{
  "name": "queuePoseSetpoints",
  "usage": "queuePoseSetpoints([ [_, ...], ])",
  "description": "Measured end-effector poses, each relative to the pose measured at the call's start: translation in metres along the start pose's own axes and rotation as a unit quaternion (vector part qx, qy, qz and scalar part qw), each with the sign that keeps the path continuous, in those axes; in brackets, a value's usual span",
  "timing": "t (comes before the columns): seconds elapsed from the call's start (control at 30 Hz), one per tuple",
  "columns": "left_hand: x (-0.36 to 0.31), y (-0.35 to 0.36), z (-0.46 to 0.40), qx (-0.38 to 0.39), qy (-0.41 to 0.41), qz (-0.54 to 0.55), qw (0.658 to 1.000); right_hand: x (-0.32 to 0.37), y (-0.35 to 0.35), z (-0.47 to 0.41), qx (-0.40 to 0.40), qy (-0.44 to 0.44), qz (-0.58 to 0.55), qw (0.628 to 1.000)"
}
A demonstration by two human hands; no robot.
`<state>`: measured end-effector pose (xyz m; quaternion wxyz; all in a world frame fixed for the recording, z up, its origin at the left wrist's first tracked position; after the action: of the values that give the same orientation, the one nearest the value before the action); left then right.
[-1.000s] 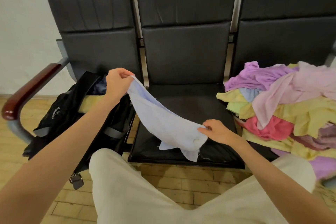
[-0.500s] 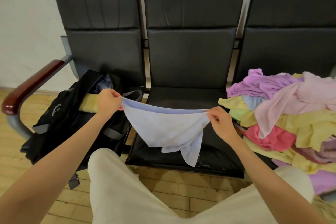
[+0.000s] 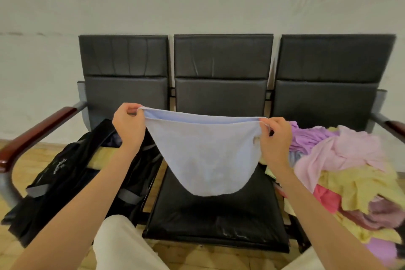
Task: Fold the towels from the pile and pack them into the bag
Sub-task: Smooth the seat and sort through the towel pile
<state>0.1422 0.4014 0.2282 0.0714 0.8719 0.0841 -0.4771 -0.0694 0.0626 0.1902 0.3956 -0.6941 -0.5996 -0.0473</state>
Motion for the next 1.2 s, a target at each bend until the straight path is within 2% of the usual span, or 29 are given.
queuePoseSetpoints([
  [0.1,-0.012,0.004,-0.002,0.049,0.091,-0.059,0.993,-0.001,-0.006,-0.002,-0.016,-0.074,0.100,0.992],
  [0.2,-0.017,0.007,-0.001,0.088,0.117,-0.087,0.985,-0.003,-0.012,0.006,-0.040,-0.021,0.048,0.998],
  [0.27,-0.011,0.002,-0.001,0.063,0.078,-0.050,0.994,0.000,-0.011,0.013,-0.026,-0.036,0.057,0.997],
  [0.33,0.003,0.000,-0.002,0.042,0.006,-0.002,0.999,0.004,-0.008,0.019,0.002,-0.049,0.059,0.997],
  [0.43,0.033,0.009,-0.003,0.096,-0.105,-0.005,0.990,0.002,-0.005,0.024,0.026,0.002,0.008,1.000],
  [0.57,0.058,0.027,-0.004,0.148,-0.169,-0.038,0.974,-0.034,0.029,0.023,0.136,0.069,-0.025,0.988],
  [0.63,0.069,0.049,-0.003,0.200,-0.214,-0.064,0.954,-0.051,0.046,0.014,0.180,0.102,0.003,0.978],
  [0.73,0.078,0.083,-0.009,0.247,-0.249,-0.091,0.932,-0.059,0.062,-0.012,0.193,0.140,0.035,0.971],
  [0.83,0.072,0.109,-0.031,0.227,-0.242,-0.077,0.940,-0.049,0.059,-0.045,0.122,0.143,0.044,0.981],
  [1.0,0.046,0.136,-0.054,0.217,-0.140,-0.059,0.964,-0.037,0.042,-0.074,0.026,0.100,-0.025,0.994],
  [1.1,0.045,0.136,-0.045,0.215,-0.113,-0.062,0.968,-0.041,0.038,-0.067,0.017,0.089,-0.034,0.995],
  [1.2,0.065,0.128,-0.028,0.232,-0.121,-0.076,0.962,-0.056,0.045,-0.047,0.049,0.076,-0.009,0.996],
])
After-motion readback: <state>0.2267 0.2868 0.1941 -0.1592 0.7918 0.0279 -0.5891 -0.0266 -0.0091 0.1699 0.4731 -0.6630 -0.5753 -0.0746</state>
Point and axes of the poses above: each hand's wrist, its own z-axis away from the middle knuckle, its own y-axis out of the palm, x = y × z, the point moved 6 cm from there along -z, towards the middle knuckle, and after that the axes turned 13 degrees about z, right-handed, at the moved point
